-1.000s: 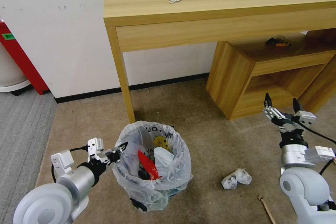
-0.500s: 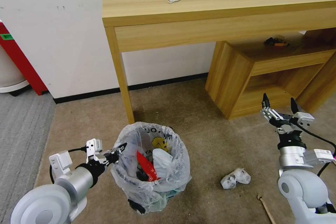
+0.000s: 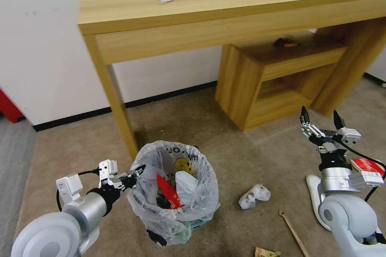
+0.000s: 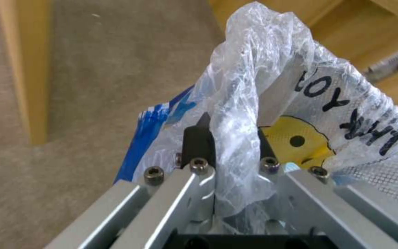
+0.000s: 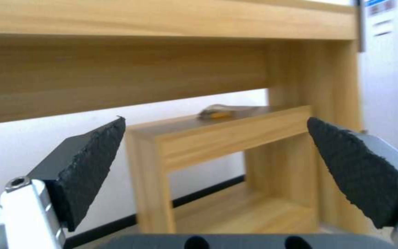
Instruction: Pick up the trash bin and place the garbage on the floor into it.
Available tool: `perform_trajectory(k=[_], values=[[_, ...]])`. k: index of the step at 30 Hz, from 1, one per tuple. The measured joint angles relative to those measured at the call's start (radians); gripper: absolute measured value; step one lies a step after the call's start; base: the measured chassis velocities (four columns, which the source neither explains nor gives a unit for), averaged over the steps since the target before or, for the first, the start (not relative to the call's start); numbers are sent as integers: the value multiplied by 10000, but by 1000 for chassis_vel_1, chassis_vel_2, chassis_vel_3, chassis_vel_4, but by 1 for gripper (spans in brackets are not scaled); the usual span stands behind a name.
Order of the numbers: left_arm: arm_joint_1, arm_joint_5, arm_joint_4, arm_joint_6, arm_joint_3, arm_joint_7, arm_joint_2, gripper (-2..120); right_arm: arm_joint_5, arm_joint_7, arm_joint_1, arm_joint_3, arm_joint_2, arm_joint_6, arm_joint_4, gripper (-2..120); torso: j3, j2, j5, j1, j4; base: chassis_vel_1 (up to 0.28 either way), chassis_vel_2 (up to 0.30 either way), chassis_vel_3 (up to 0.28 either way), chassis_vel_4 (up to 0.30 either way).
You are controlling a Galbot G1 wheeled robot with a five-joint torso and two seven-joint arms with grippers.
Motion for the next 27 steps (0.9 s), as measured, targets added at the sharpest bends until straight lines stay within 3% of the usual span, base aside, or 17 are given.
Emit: perform_trajectory(k=[14,27], values=[[-21,48,39,-32,-17,44,57,3,-5,-17,5,-23,3,1,4,100,0,-1,1,0,-3,-87,-81,-75,-85],[-23,38,240,-145,-265,26,31,3,-213,-316,-17,-407,-118,-385,4,100,0,0,0,0,0,0,0,0,0]])
